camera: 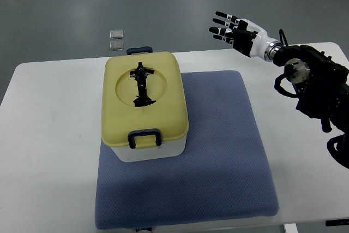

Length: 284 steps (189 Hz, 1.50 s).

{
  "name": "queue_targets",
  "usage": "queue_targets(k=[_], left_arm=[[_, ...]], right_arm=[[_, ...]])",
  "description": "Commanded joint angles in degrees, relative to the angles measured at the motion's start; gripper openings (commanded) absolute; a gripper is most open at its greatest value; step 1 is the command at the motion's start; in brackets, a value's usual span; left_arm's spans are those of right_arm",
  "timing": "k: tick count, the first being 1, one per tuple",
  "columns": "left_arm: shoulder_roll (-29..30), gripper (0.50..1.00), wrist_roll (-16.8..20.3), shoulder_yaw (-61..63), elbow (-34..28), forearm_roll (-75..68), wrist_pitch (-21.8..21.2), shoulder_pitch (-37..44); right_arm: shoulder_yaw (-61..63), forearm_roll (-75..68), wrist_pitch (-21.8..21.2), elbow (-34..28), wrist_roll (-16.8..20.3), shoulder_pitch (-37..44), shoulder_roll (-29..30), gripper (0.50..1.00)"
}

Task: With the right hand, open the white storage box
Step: 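Move the right hand toward the yellow lid of the white box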

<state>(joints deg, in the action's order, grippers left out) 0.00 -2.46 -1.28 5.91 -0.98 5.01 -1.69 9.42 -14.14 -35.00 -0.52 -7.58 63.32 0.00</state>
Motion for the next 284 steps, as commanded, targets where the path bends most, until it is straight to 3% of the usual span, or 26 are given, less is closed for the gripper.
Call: queue_targets(k=[1,98,137,185,224,284], left_arm=[[0.00,1.000,0.00,0.05,-0.20,0.01,-0.09,-0.07],[0.00,1.000,0.00,-0.04,0.24,0.01,0.00,0.02],[0.00,1.000,0.00,-0.04,0.50,0.01,0.00,0.02],[0.00,1.000,0.00,-0.04,0.41,0.01,0.00,0.02],[0.00,1.000,0.00,-0.04,0.59,0.01,0.00,0.02],[0.00,1.000,0.00,-0.04,0.59,0.01,0.00,0.02]], right_arm=[[0.07,-0.19,0.00,0.00,-0.06,-0.04,0.00,0.928],[3.68,0.69,0.00,0.00,-0.50,-0.13,0.00,0.928],[1.66,4.47,0.00,0.00,-3.58,0.75,0.00,0.928],[-5.20,15.45,0.00,-0.09,-12.37,5.49,0.00,0.924],[-9.42,18.97,0.00,-0.36,-13.25,8.31,0.00,0.921],[-16.89,29.07,0.00,-6.41,-14.04,14.81,0.00,0.915]])
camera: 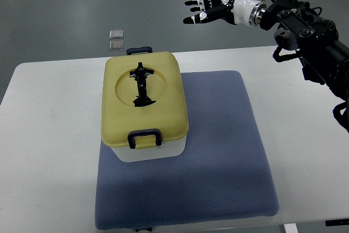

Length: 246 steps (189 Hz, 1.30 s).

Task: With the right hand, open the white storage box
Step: 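Move the right hand toward the yellow lid of the white box, then lower the right hand onto the black lid handle and grasp it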

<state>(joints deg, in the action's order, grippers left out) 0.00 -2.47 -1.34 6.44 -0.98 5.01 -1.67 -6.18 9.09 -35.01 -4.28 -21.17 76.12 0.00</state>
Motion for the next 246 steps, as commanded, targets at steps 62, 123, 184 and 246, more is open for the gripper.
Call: queue_targets(k=[62,123,184,246], left_arm=[[0.00,1.000,0.00,-0.06,0.06,0.01,0.00,0.00],[0.00,1.000,0.00,-0.06,0.06,0.01,0.00,0.00],[0.00,1.000,0.00,-0.06,0.06,0.01,0.00,0.00],[0.00,1.000,0.00,-0.06,-0.03,0.01,0.00,0.00]], right_arm=[[-0.85,33.44,5.12,-19.45,-8.97,8.17,-1.85,0.911],[-0.94,51.91,5.21,-26.92,-13.83,11.95,-1.85,0.911],[-0.94,61.31,5.21,-30.53,-13.83,16.87,-1.85,0.911],[-0.94,66.15,5.30,-34.31,-13.83,17.75,-1.76,0.858]])
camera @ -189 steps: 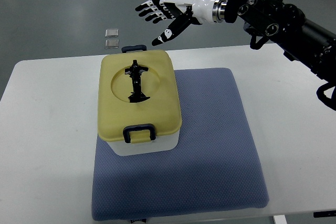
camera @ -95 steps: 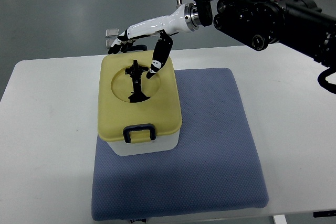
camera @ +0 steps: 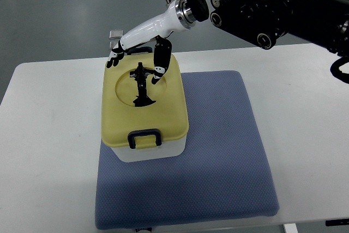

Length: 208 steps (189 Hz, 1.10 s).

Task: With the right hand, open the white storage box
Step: 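Lower the right hand onto the black lid handle and grasp it, then lift the yellow lid up off the white box with the right hand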

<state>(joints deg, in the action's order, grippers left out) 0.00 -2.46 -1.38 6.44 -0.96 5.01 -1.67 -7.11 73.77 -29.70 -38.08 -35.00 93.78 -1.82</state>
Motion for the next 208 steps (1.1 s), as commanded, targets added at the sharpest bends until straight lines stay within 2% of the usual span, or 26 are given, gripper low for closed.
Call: queue_targets(k=[1,70,92,104,119,161,187,208], left_arm=[[0.00,1.000,-0.01,-0.03,-0.03,-0.01,0.00,0.00],[0.00,1.000,-0.01,-0.03,0.06,-0.01,0.00,0.00],[0.00,1.000,-0.01,-0.03,-0.03,-0.01,0.00,0.00],[0.00,1.000,-0.01,0.06,-0.03,-0.01,0.00,0.00],[0.00,1.000,-0.01,-0.03,-0.03,-0.01,0.00,0.00],[0.00,1.000,-0.01,-0.03,-0.03,-0.01,0.00,0.00],[0.00,1.000,-0.01,0.06,0.06,-0.01,0.00,0.00],[0.00,1.000,-0.01,-0.03,-0.03,-0.01,0.00,0.00]], right_arm=[[0.00,1.46,0.00,-0.50,0.00,0.09,0.06,0.858],[0.08,3.57,1.31,-0.59,0.00,-0.09,0.41,0.795],[0.08,3.66,1.31,-0.59,0.00,-0.18,0.41,0.725],[0.08,3.66,1.31,-0.59,0.00,-0.18,0.50,0.717],[0.08,3.66,1.31,-0.59,0.00,-0.18,0.41,0.660],[0.08,3.66,1.31,-0.59,0.00,-0.44,0.24,0.607],[0.08,3.66,1.66,-0.59,0.00,-0.35,-0.03,0.503],[0.08,3.66,2.10,-0.59,0.00,-0.27,-0.11,0.500]])
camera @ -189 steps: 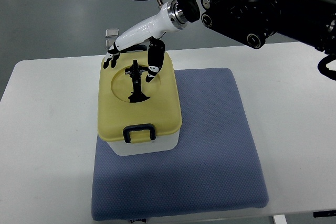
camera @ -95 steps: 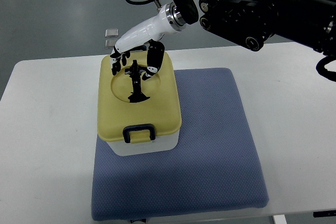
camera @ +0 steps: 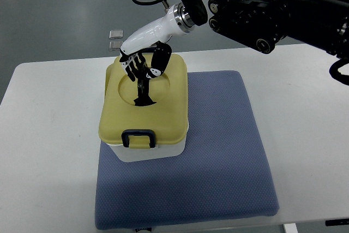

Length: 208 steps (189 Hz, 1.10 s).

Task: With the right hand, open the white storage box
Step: 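Lift the yellow lid up off the white box with the right hand, then carry the lid beside the box and lower it onto the cushion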

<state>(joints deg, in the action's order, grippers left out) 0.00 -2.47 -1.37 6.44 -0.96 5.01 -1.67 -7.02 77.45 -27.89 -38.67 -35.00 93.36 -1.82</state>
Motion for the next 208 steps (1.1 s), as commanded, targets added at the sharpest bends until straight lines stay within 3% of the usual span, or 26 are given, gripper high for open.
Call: queue_targets(k=[1,79,155,208], left_arm=[[0.00,1.000,0.00,-0.04,0.06,0.00,0.00,0.00],[0.00,1.000,0.00,-0.04,-0.03,0.00,0.00,0.00],[0.00,1.000,0.00,-0.04,0.06,0.00,0.00,0.00],[0.00,1.000,0.00,0.05,0.06,0.00,0.00,0.00]], right_arm=[[0.07,-0.02,0.29,0.00,0.00,0.16,-0.12,0.500],[3.41,-0.99,0.47,0.00,0.00,2.44,-4.07,0.500],[8.95,-1.78,0.03,0.00,0.00,1.39,-14.97,0.500],[9.30,-3.63,-0.06,0.00,0.00,-3.79,-23.67,0.500]])
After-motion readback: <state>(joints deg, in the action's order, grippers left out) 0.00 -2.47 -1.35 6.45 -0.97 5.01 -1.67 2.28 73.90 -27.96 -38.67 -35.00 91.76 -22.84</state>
